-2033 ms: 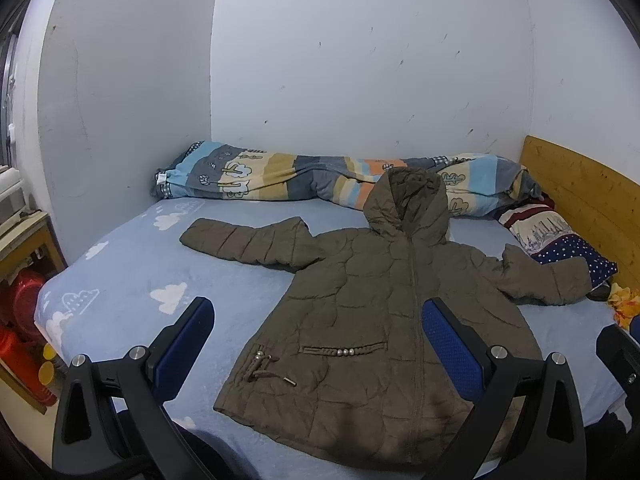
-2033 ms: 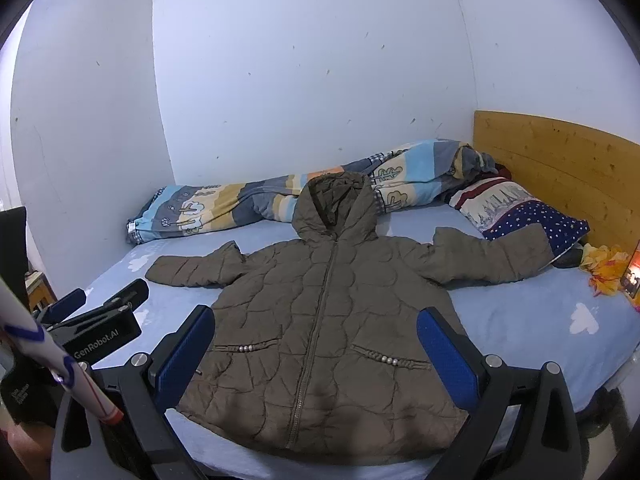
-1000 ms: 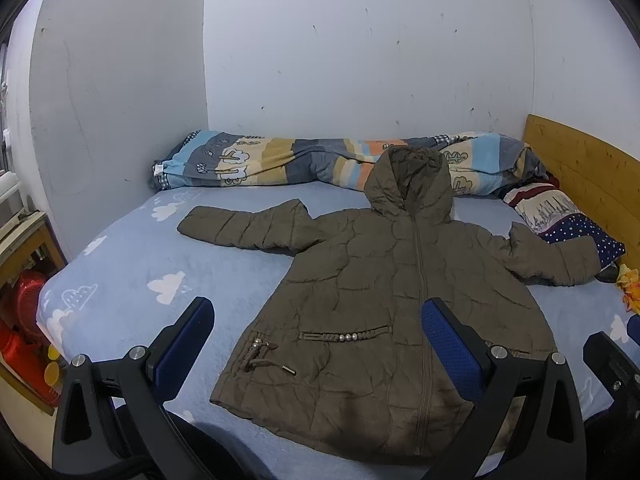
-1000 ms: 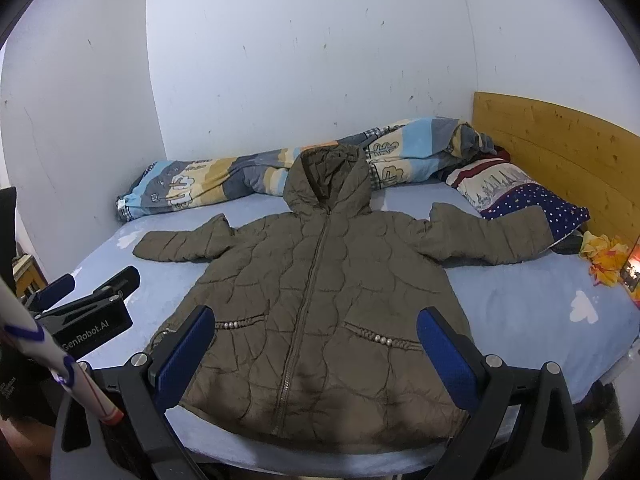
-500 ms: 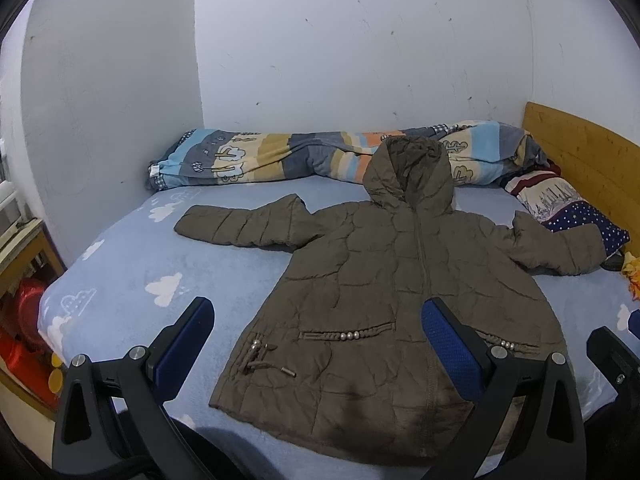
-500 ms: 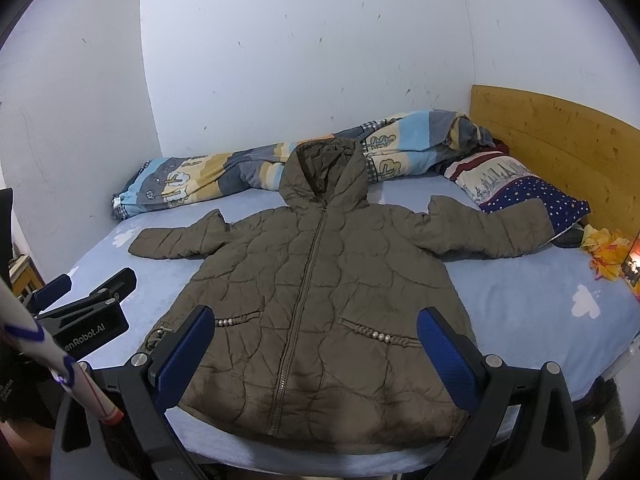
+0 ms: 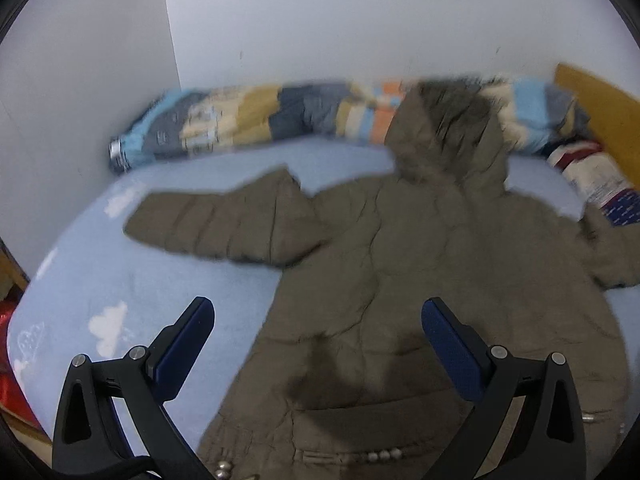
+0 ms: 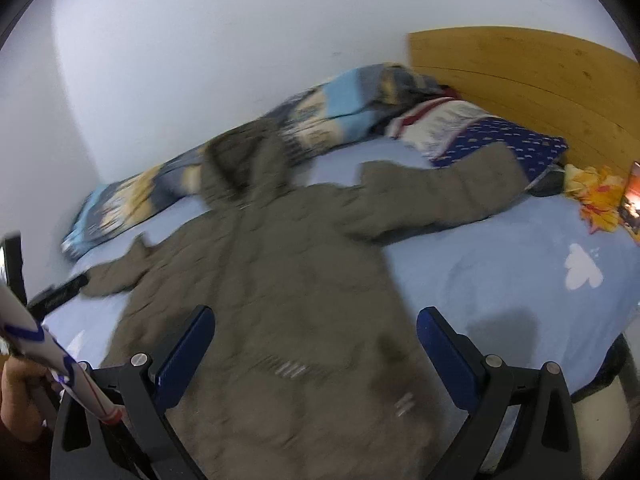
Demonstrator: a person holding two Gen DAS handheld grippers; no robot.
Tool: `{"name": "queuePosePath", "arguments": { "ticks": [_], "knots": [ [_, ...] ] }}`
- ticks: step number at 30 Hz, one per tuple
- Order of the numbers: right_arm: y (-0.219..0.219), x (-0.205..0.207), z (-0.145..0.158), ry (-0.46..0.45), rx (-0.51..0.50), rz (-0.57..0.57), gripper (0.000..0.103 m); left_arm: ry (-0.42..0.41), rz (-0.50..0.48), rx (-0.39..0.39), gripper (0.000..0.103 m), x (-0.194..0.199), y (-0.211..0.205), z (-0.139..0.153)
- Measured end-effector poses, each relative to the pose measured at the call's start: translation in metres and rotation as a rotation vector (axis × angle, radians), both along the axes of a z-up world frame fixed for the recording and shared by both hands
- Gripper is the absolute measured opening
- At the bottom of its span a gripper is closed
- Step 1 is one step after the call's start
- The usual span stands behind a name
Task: Fold large clothes
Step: 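Grasp the jacket sleeve cuff with the right gripper and lift it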
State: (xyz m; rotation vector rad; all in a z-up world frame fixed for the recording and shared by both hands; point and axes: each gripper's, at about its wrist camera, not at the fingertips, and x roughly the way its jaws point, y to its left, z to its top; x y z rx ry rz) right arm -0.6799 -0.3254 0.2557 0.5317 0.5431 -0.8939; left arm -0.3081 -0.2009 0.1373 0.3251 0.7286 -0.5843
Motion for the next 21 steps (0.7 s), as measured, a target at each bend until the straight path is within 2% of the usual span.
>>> {"name": "queuePosePath", "arguments": {
  "ticks": [2,4,6,8,11,13,15,18,21],
  "knots": [
    [-0.042,-0.012,-0.008,0.001,0.021,-0.067,0.103,0.059,-0.015,-0.007,0.103,0.006,-0.005,-0.008],
    [-0.086,-0.030,-0.017,-0.042,0.056,-0.131,0.102,0.049,-0.044,-0.028,0.103,0.006,-0.007,-0.006],
    [-0.132,-0.054,-0.027,-0.116,0.103,-0.212,0.103,0.014,-0.051,-0.027,0.103,0.003,-0.007,-0.003],
    [-0.184,-0.084,-0.044,-0.218,0.170,-0.303,0.102,0.017,-0.057,-0.035,0.103,0.003,-0.005,-0.002],
    [-0.248,-0.124,-0.064,-0.315,0.237,-0.418,0.100,0.032,-0.064,-0.055,0.103,0.003,-0.007,-0.002],
    [-0.279,-0.147,-0.075,-0.370,0.242,-0.503,0.099,0.030,-0.071,-0.056,0.103,0.002,-0.008,-0.003],
    [-0.305,-0.163,-0.092,-0.399,0.270,-0.563,0.092,0.012,-0.072,-0.043,0.103,0.000,-0.010,-0.003],
    [-0.337,-0.172,-0.109,-0.436,0.307,-0.575,0.084,-0.001,-0.068,-0.028,0.103,0.002,-0.015,-0.007],
    [-0.358,-0.171,-0.115,-0.417,0.272,-0.581,0.084,0.014,-0.065,-0.012,0.103,0.006,-0.018,-0.013]
  ]
}}
